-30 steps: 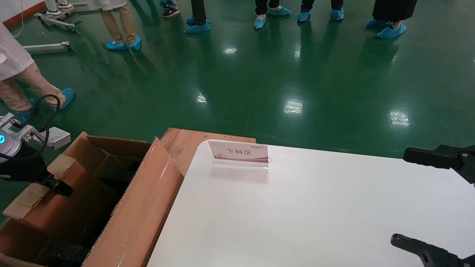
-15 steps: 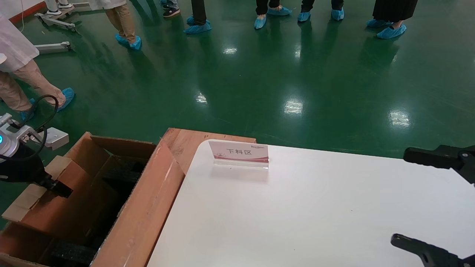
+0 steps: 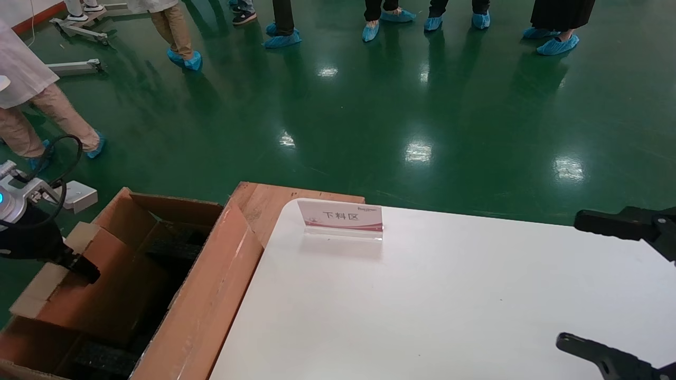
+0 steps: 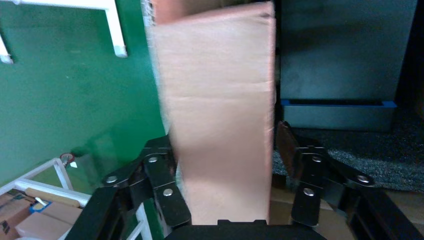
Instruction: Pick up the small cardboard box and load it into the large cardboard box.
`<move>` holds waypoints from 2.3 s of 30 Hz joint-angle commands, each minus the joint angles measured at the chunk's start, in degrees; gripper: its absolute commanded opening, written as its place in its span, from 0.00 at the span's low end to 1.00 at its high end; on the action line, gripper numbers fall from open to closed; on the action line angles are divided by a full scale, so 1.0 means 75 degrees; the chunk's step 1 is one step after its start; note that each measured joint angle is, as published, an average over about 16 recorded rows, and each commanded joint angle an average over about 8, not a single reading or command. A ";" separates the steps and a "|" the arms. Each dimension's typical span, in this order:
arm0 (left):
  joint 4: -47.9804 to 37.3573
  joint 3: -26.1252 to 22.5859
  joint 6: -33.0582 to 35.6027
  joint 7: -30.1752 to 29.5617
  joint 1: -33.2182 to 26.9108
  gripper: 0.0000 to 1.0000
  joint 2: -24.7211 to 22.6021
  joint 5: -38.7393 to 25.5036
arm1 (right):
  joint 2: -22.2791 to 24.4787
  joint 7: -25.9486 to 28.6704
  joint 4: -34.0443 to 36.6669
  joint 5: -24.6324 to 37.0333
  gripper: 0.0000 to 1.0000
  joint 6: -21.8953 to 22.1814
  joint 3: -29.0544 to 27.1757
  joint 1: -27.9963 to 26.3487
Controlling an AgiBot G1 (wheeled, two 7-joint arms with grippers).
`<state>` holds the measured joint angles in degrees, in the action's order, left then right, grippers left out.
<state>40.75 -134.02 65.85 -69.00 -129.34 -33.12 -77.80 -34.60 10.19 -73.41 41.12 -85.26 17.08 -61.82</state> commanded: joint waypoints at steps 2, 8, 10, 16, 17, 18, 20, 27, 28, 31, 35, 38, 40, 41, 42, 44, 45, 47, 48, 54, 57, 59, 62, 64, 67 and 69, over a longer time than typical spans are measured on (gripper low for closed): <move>0.0002 0.0002 -0.0002 -0.0001 -0.0004 1.00 0.0001 0.0000 | 0.0000 0.0000 0.0000 0.0000 1.00 0.0000 0.0000 0.0000; 0.0005 0.0005 -0.0003 -0.0003 -0.0006 1.00 0.0004 0.0005 | -0.0001 0.0000 0.0000 0.0000 1.00 0.0000 0.0000 0.0000; 0.0006 0.0005 -0.0002 -0.0004 -0.0007 1.00 0.0004 0.0007 | -0.0001 0.0000 0.0000 0.0000 1.00 0.0000 0.0000 0.0000; 0.0097 0.0100 -0.0094 0.0087 -0.0079 1.00 0.0066 0.0114 | -0.0001 0.0000 0.0001 0.0000 1.00 -0.0001 0.0001 -0.0001; 0.0141 0.0133 -0.0136 0.0132 -0.0115 1.00 0.0089 0.0142 | -0.0001 -0.0001 0.0002 0.0000 1.00 -0.0001 0.0001 -0.0001; 0.0194 0.0172 -0.0187 0.0186 -0.0159 1.00 0.0116 0.0167 | -0.0001 -0.0001 0.0003 0.0000 1.00 -0.0001 0.0001 -0.0001; 0.0330 0.0253 -0.0303 0.0312 -0.0278 1.00 0.0178 0.0203 | -0.0001 -0.0002 0.0004 0.0000 1.00 -0.0001 0.0002 -0.0002; 0.1166 0.0671 -0.0906 0.0784 -0.0931 1.00 0.0578 0.0368 | -0.0001 -0.0004 0.0006 -0.0002 1.00 -0.0002 0.0006 -0.0004; 0.1339 0.0750 -0.1010 0.0860 -0.1033 1.00 0.0669 0.0419 | -0.0001 -0.0004 0.0006 -0.0002 1.00 -0.0002 0.0006 -0.0004; 0.1918 0.0996 -0.1322 0.1100 -0.1312 1.00 0.0979 0.0606 | 0.0000 -0.0005 0.0007 -0.0003 1.00 -0.0002 0.0007 -0.0005; 0.2664 0.1269 -0.1713 0.1380 -0.1531 1.00 0.1347 0.0871 | 0.0000 -0.0005 0.0007 -0.0004 1.00 -0.0001 0.0009 -0.0005; 0.3107 0.1393 -0.1973 0.1543 -0.1578 1.00 0.1508 0.0988 | 0.0001 -0.0006 0.0007 -0.0005 1.00 -0.0001 0.0010 -0.0005; 0.3351 0.1444 -0.2125 0.1621 -0.1589 1.00 0.1590 0.1031 | 0.0001 -0.0006 0.0007 -0.0003 1.00 0.0000 0.0010 -0.0005; 0.3454 0.1461 -0.2195 0.1651 -0.1588 1.00 0.1623 0.1038 | 0.0001 -0.0006 0.0008 -0.0003 1.00 0.0001 0.0009 -0.0005; 0.3542 0.1473 -0.2256 0.1676 -0.1587 1.00 0.1649 0.1038 | 0.0002 -0.0007 0.0008 -0.0002 1.00 0.0001 0.0009 -0.0005; 0.3617 0.1485 -0.2317 0.1695 -0.1584 1.00 0.1675 0.1033 | 0.0002 -0.0007 0.0008 -0.0002 1.00 0.0001 0.0009 -0.0005; 0.3649 0.1500 -0.2337 0.1703 -0.1577 1.00 0.1689 0.1036 | 0.0002 -0.0007 0.0009 -0.0001 1.00 0.0002 0.0009 -0.0004; 0.3700 0.1572 -0.2360 0.1736 -0.1524 1.00 0.1703 0.1049 | 0.0002 -0.0007 0.0009 -0.0001 1.00 0.0002 0.0009 -0.0004; 0.3702 0.1645 -0.2337 0.1766 -0.1467 1.00 0.1693 0.1066 | 0.0002 -0.0008 0.0010 -0.0001 1.00 0.0002 0.0010 -0.0005; 0.3765 0.2678 -0.1990 0.2206 -0.0701 1.00 0.1558 0.1337 | 0.0002 -0.0009 0.0013 -0.0001 1.00 0.0001 0.0012 -0.0006; 0.3798 0.3390 -0.1737 0.2509 -0.0170 1.00 0.1459 0.1525 | 0.0002 -0.0010 0.0014 -0.0002 1.00 0.0001 0.0014 -0.0007; 0.3820 0.3862 -0.1570 0.2710 0.0182 1.00 0.1394 0.1650 | 0.0002 -0.0011 0.0014 -0.0002 1.00 0.0001 0.0015 -0.0008; 0.3853 0.4573 -0.1317 0.3013 0.0713 1.00 0.1295 0.1838 | 0.0003 -0.0011 0.0015 -0.0003 1.00 0.0001 0.0016 -0.0008; 0.3876 0.5045 -0.1149 0.3214 0.1065 1.00 0.1230 0.1963 | 0.0003 -0.0012 0.0015 -0.0003 1.00 0.0001 0.0017 -0.0009; 0.3909 0.5756 -0.0897 0.3517 0.1595 1.00 0.1131 0.2151 | 0.0003 -0.0012 0.0015 -0.0004 1.00 0.0001 0.0018 -0.0009; 0.3931 0.6236 -0.0726 0.3722 0.1953 1.00 0.1064 0.2279 | 0.0004 -0.0013 0.0015 -0.0004 1.00 0.0002 0.0018 -0.0009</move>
<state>70.24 -87.27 60.39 -41.10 -114.71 -25.13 -60.72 -34.57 10.09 -73.30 41.09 -85.24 17.22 -61.89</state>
